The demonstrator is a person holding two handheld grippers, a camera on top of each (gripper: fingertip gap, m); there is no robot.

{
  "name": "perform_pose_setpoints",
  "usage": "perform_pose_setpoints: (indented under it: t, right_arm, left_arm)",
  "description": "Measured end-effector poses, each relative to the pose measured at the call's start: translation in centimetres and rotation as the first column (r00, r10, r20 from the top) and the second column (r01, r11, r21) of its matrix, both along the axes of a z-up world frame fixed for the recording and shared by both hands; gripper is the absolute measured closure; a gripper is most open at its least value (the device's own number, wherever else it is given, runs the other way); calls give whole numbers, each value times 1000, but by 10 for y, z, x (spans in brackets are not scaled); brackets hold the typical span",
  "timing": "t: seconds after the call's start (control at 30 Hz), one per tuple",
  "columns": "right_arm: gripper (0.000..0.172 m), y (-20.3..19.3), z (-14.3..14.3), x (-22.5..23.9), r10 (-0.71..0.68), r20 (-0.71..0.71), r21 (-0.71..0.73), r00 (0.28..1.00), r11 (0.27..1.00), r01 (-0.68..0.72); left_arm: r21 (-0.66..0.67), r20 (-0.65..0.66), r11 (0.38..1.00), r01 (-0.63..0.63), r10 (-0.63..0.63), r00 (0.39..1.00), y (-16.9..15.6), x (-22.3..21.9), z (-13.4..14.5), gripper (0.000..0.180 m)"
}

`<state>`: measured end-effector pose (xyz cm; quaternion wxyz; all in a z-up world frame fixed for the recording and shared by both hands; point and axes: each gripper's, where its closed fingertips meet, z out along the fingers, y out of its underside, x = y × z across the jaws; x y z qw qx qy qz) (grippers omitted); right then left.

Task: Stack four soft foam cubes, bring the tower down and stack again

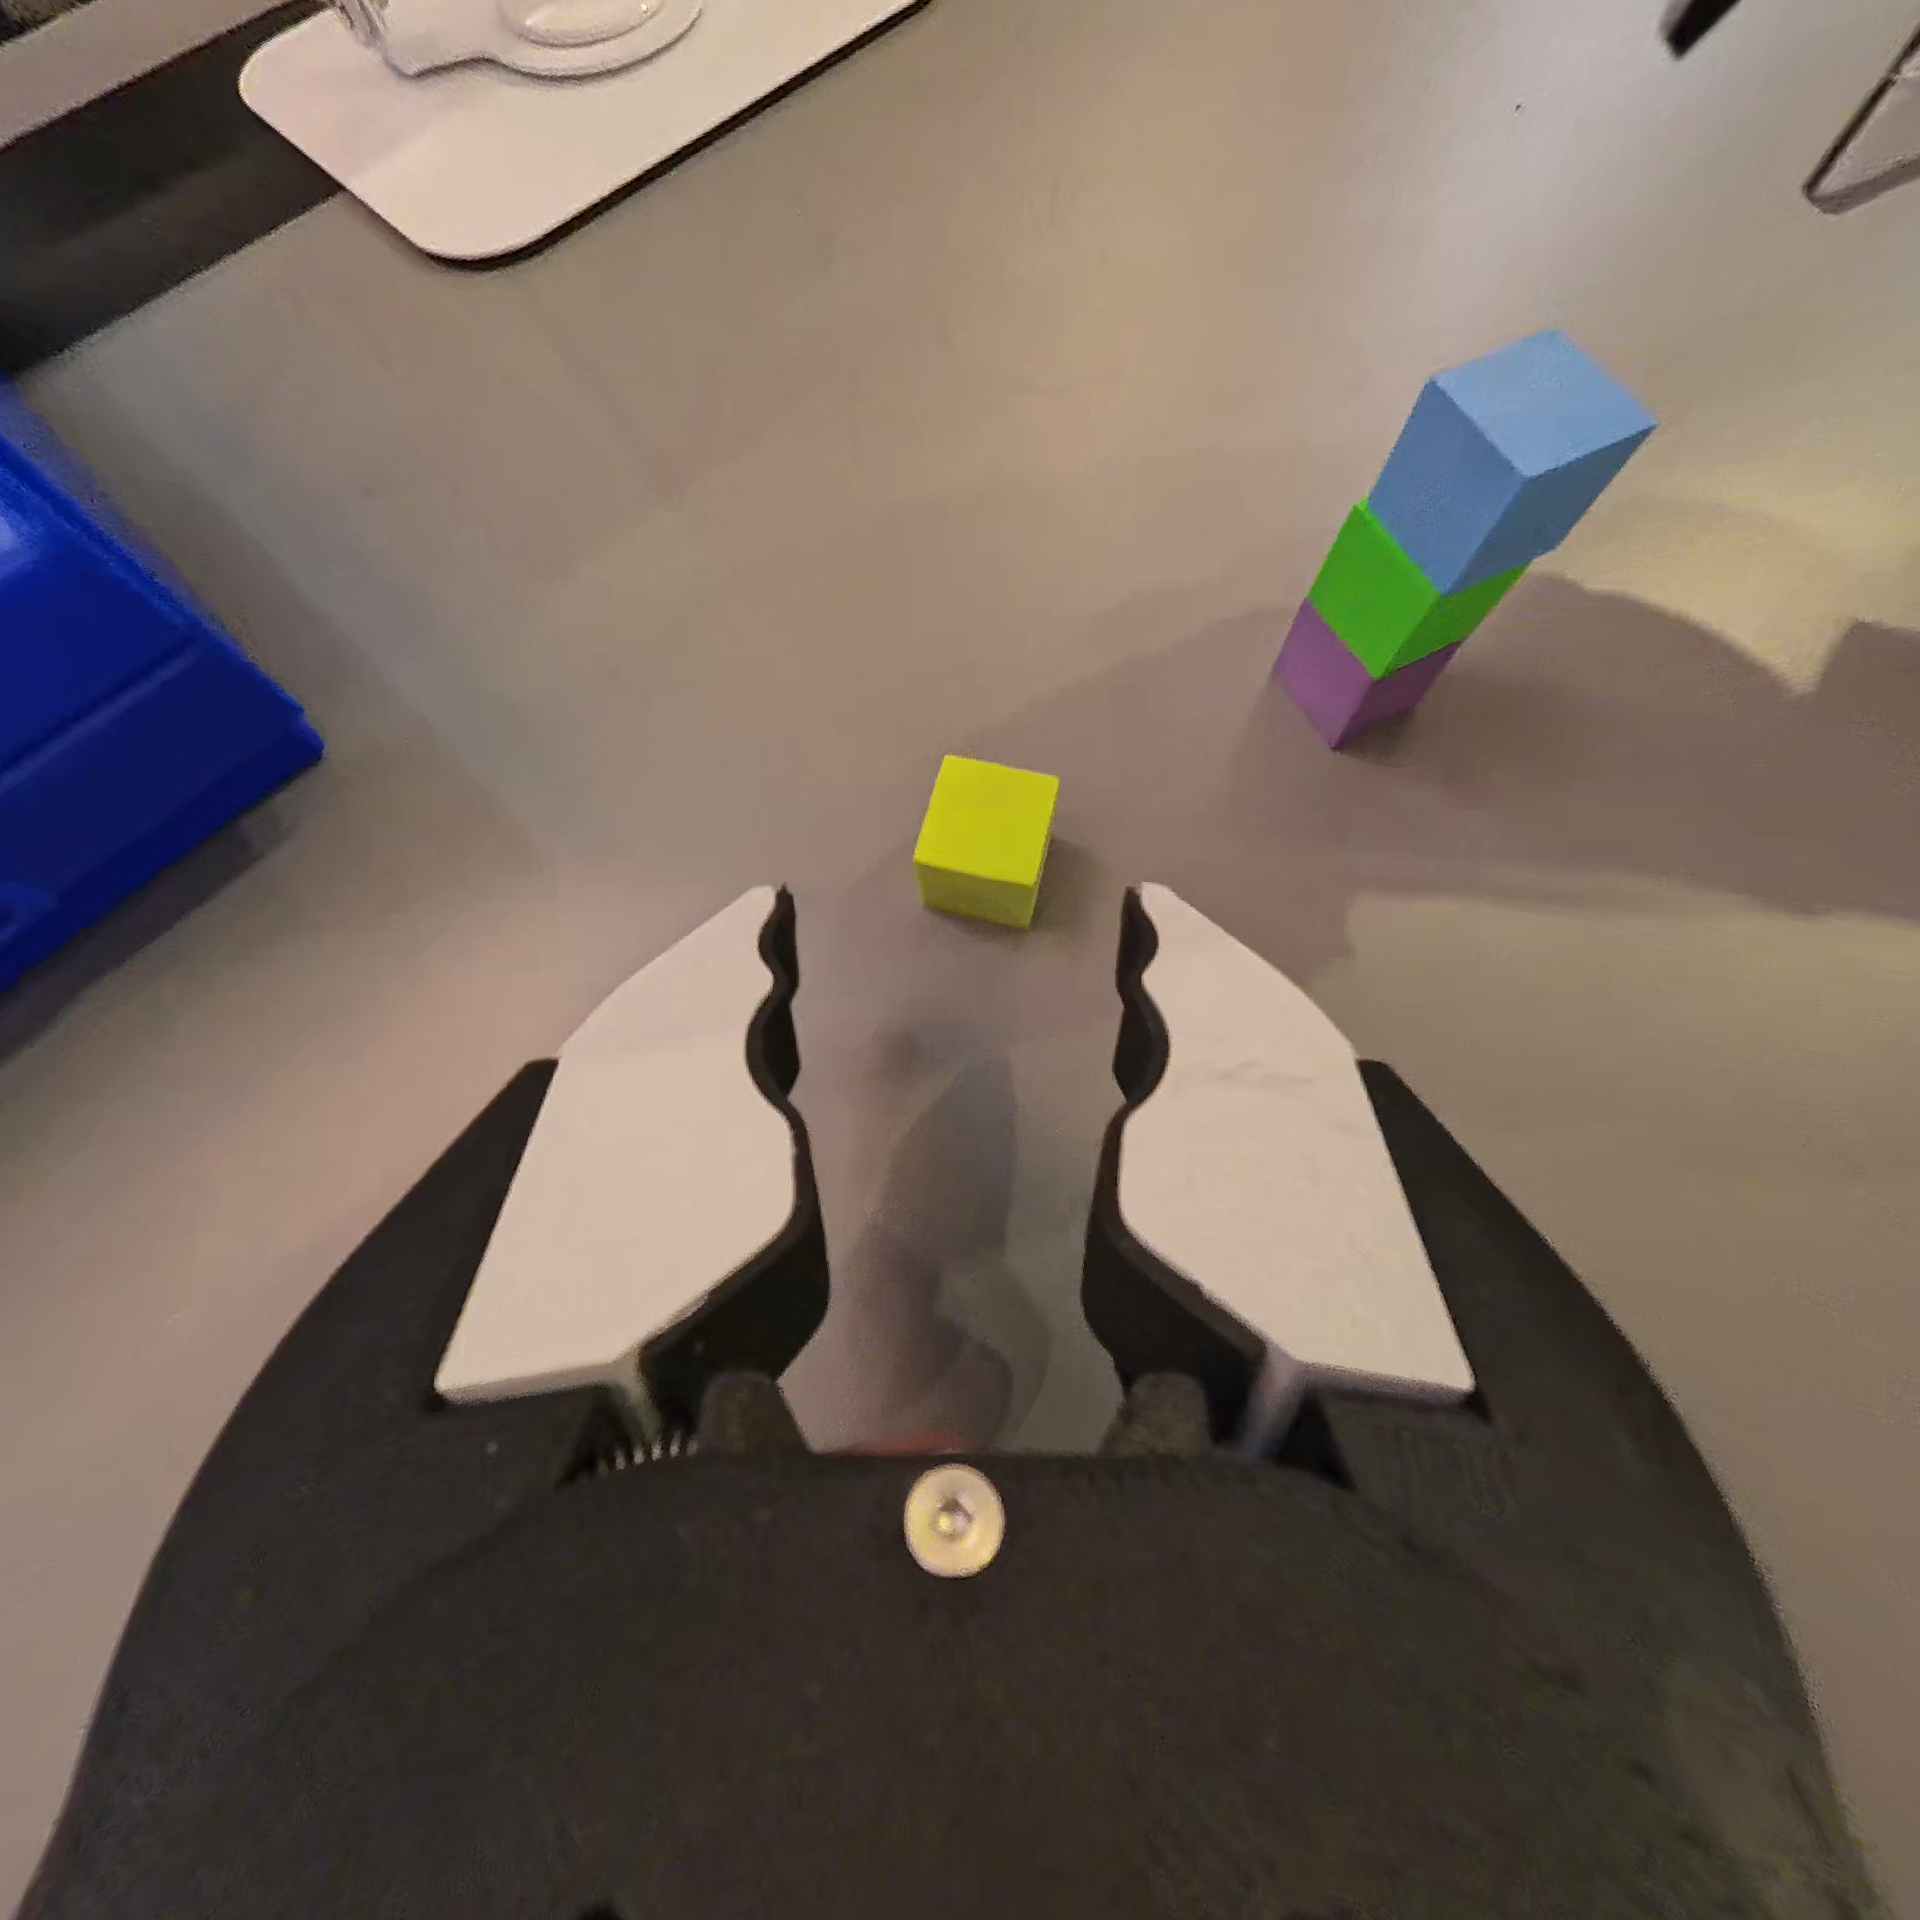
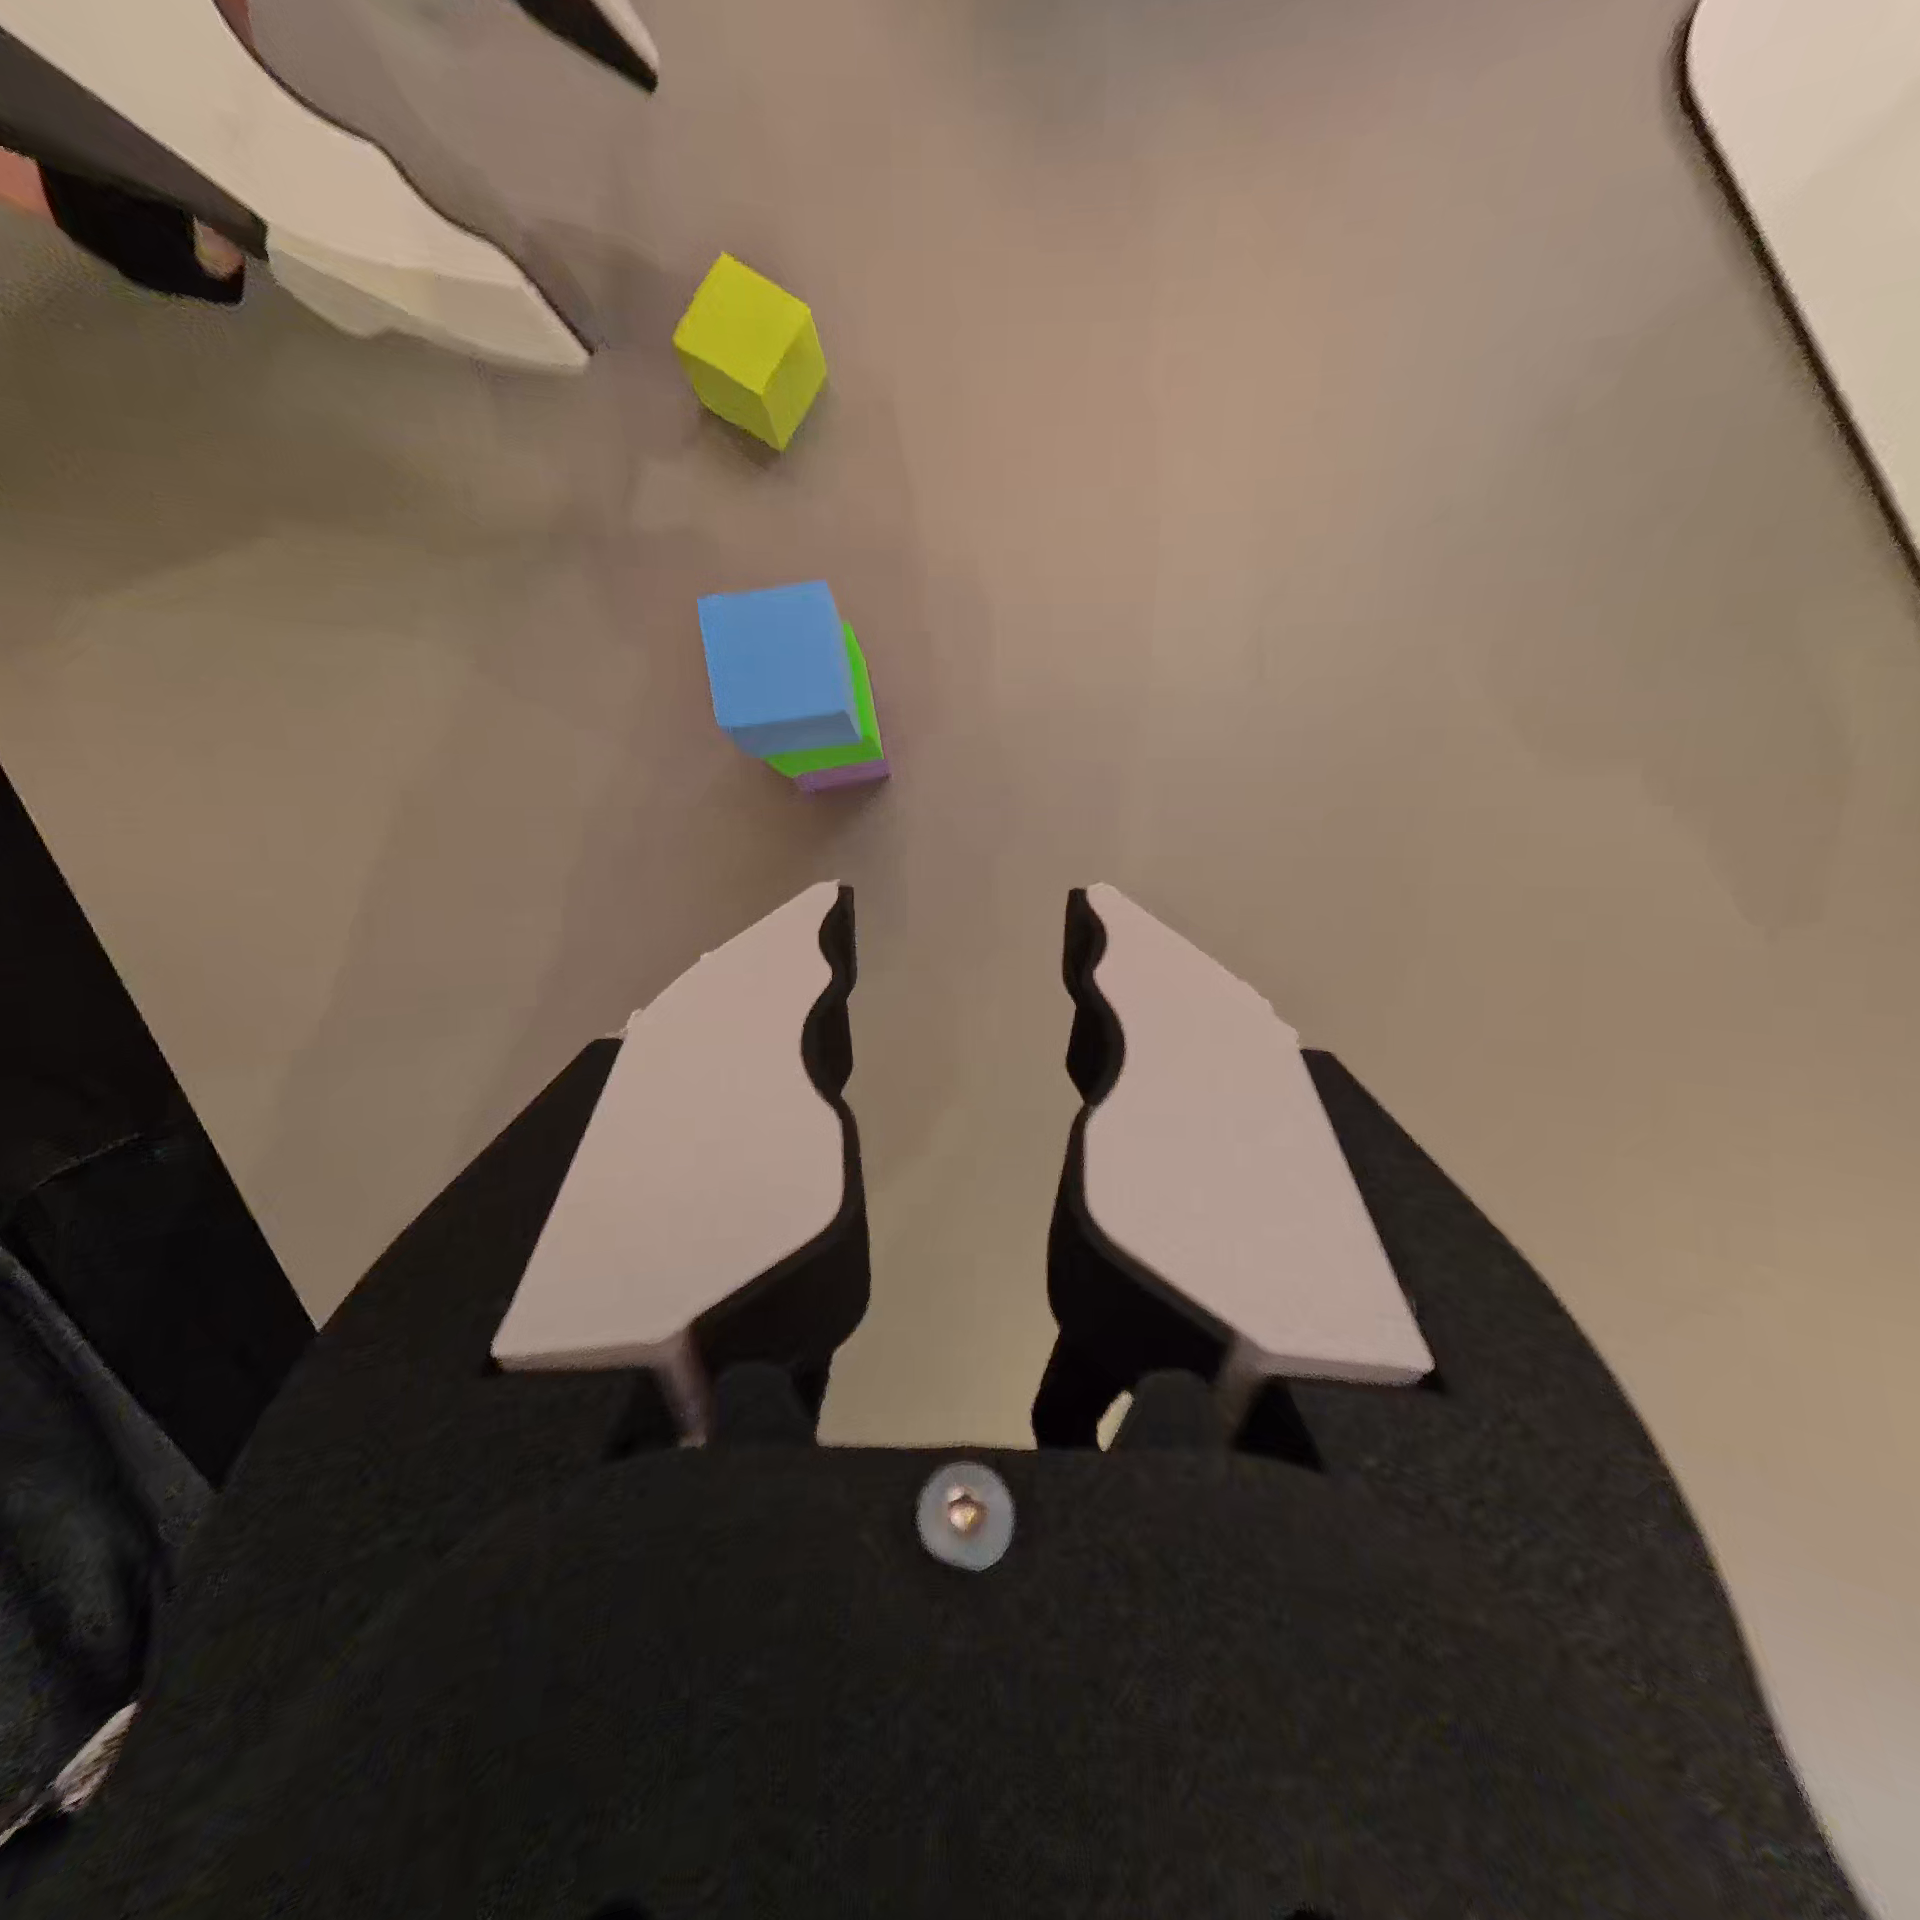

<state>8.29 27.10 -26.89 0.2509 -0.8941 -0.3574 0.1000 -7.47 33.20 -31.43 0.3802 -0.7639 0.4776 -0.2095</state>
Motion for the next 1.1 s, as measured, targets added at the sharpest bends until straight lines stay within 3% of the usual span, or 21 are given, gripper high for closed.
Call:
perform_pose_setpoints:
  t: [0.23, 0.33, 0.43, 0.53, 0.63, 0.77, 1.1]
  right_arm:
    - [136, -9, -23, 12, 0, -4, -11, 1000, 1000, 0]
    - [136, -8, -31, 17, 8, -13, -10, 1000, 1000, -8]
    - [138, -4, -39, 21, 14, -45, -5, 999, 1000, -14]
    - [138, -3, -46, 22, 29, -84, -13, 996, 999, -30]
    - [138, -3, -54, 23, 50, -128, -26, 990, 998, -54]
    - [138, -2, -63, 27, 66, -143, -31, 988, 997, -71]
    - [139, -1, -79, 25, 102, -183, -59, 978, 992, -115]
  left_arm:
    - [-22, -110, 997, 77, -79, 991, 5, 21, -22, 131]
    - [-32, -134, 993, 115, -119, 984, 4, 26, -30, 153]
    - [-34, -119, 989, 145, -149, 982, 4, 30, -29, 153]
    - [0, -78, 967, 253, -252, 964, -2, 40, -11, 153]
    - [30, 28, 907, 420, -421, 907, -20, 56, 21, 153]
    - [49, 54, 800, 599, -600, 798, -39, 70, 46, 153]
    - [33, 59, 579, 814, -815, 577, -55, 92, 66, 153]
